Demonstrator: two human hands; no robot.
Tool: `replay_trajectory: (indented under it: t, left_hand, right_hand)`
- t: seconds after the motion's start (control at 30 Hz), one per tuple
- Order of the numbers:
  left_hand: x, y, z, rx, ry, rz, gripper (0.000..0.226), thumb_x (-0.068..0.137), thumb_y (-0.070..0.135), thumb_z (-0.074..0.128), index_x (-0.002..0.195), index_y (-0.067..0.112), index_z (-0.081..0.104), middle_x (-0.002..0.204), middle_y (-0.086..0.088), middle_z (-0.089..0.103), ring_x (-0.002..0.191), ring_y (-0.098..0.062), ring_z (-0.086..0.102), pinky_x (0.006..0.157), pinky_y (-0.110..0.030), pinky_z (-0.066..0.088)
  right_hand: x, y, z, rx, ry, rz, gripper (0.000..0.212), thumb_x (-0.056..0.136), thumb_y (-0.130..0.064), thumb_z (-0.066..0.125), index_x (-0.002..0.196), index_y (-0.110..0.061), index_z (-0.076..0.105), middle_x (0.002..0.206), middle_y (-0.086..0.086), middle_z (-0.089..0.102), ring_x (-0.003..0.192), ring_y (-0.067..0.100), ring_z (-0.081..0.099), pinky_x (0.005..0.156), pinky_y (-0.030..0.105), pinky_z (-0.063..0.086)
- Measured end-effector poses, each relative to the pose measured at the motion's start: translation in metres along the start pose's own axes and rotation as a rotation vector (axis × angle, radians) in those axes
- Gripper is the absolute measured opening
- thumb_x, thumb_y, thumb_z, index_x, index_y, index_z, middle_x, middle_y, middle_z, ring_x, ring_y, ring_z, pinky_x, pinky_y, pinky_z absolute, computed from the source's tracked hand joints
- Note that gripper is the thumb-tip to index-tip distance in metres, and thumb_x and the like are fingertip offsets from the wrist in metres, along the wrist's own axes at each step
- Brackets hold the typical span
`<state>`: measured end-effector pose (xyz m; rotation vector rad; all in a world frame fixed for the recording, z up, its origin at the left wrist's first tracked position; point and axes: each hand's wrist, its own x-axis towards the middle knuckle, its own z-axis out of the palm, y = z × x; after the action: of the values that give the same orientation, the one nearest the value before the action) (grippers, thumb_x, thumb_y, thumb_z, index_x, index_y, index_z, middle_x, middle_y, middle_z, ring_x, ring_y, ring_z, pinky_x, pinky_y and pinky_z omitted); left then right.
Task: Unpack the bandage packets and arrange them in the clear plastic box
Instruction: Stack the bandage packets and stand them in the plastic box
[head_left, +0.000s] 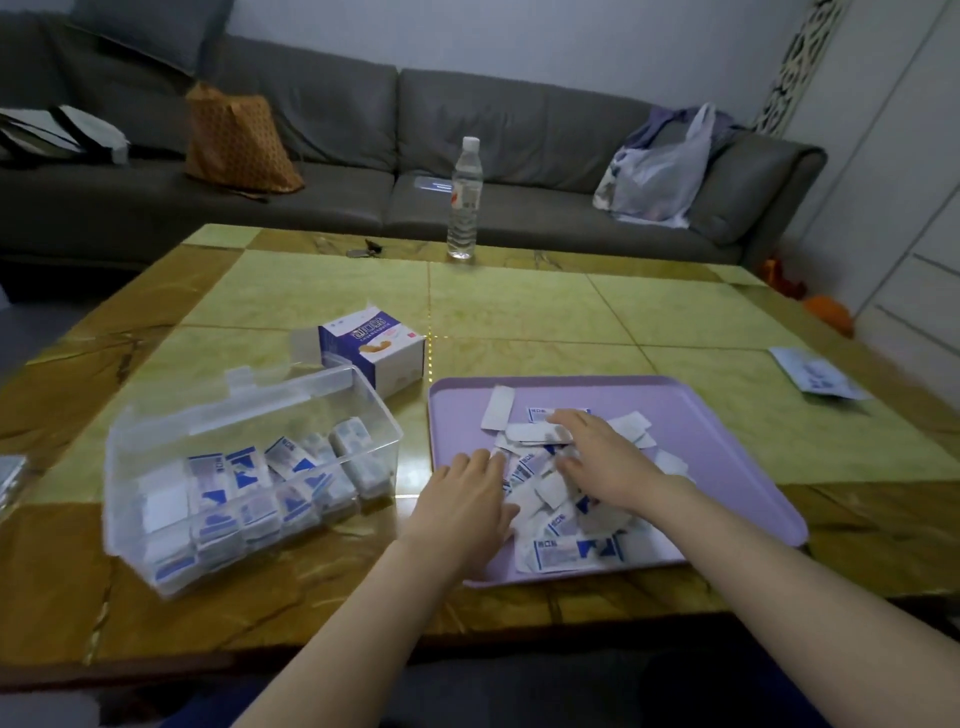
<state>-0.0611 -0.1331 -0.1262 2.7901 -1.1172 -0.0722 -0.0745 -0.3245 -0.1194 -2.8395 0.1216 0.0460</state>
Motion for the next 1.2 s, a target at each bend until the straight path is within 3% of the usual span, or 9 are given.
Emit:
replay_trajectory:
  t: [0.13, 0.47, 0.63, 0.73, 0.87, 1.03, 1.2]
  left_hand:
    - [0.014, 0.001, 0.008, 0.060, -0.070, -0.040, 0.058, 0.096, 0.043, 0.034, 0.143, 0.011, 0.020, 0.139, -0.008, 0.034, 0.123, -0.027, 0.035, 0.100, -0.037, 0.030]
    - [0.029, 0.007, 0.011, 0.118, -0.093, -0.068, 0.050, 0.095, 0.048, 0.035, 0.130, 0.013, 0.034, 0.131, -0.010, 0.038, 0.117, -0.028, 0.036, 0.095, -0.039, 0.031]
    - [0.029, 0.007, 0.012, 0.116, -0.095, -0.071, 0.049, 0.095, 0.047, 0.034, 0.131, 0.013, 0.033, 0.131, -0.009, 0.037, 0.116, -0.027, 0.035, 0.095, -0.039, 0.031]
    - [0.028, 0.007, 0.012, 0.105, -0.083, -0.067, 0.049, 0.095, 0.047, 0.033, 0.132, 0.014, 0.033, 0.130, -0.008, 0.037, 0.115, -0.026, 0.036, 0.096, -0.038, 0.031]
    - [0.025, 0.007, 0.013, 0.090, -0.058, -0.065, 0.049, 0.095, 0.047, 0.033, 0.133, 0.015, 0.032, 0.132, -0.007, 0.038, 0.115, -0.024, 0.037, 0.096, -0.037, 0.032]
    - [0.024, 0.007, 0.013, -0.006, -0.018, -0.125, 0.047, 0.096, 0.044, 0.037, 0.130, 0.013, 0.035, 0.131, -0.007, 0.039, 0.118, -0.025, 0.038, 0.097, -0.035, 0.033]
    - [0.018, 0.010, 0.003, -0.301, 0.204, -0.119, 0.058, 0.095, 0.032, 0.047, 0.140, 0.007, 0.021, 0.138, -0.007, 0.029, 0.127, -0.021, 0.033, 0.103, -0.026, 0.026]
  right_hand:
    - [0.017, 0.006, 0.000, -0.017, -0.067, 0.036, 0.053, 0.095, -0.019, 0.049, 0.144, -0.016, 0.028, 0.152, 0.002, 0.028, 0.139, 0.019, 0.024, 0.111, 0.032, 0.025]
    - [0.033, 0.008, -0.006, -0.133, -0.031, 0.024, 0.028, 0.096, -0.020, 0.048, 0.123, -0.017, 0.057, 0.125, 0.004, 0.053, 0.112, 0.026, 0.053, 0.092, 0.037, 0.044]
    - [0.033, 0.004, -0.004, -0.243, 0.026, -0.022, 0.024, 0.096, -0.013, 0.041, 0.094, -0.010, 0.064, 0.100, 0.005, 0.059, 0.087, 0.028, 0.057, 0.069, 0.036, 0.047]
    - [0.030, 0.002, -0.003, -0.337, 0.058, -0.043, 0.020, 0.093, -0.005, 0.039, 0.077, -0.014, 0.047, 0.084, 0.001, 0.049, 0.071, 0.025, 0.048, 0.054, 0.030, 0.032]
    - [0.022, -0.002, -0.004, -0.358, 0.138, -0.038, 0.015, 0.094, -0.003, 0.039, 0.090, -0.014, 0.049, 0.086, 0.001, 0.045, 0.076, 0.026, 0.051, 0.060, 0.031, 0.030]
    - [0.004, -0.009, -0.007, -0.290, 0.290, -0.045, 0.017, 0.094, -0.003, 0.041, 0.104, -0.012, 0.052, 0.099, 0.002, 0.057, 0.085, 0.024, 0.056, 0.061, 0.029, 0.032]
    - [-0.032, -0.019, -0.001, -0.247, 0.190, -0.203, 0.025, 0.088, -0.005, 0.051, 0.110, -0.017, 0.049, 0.109, 0.000, 0.057, 0.100, 0.020, 0.053, 0.074, 0.028, 0.040]
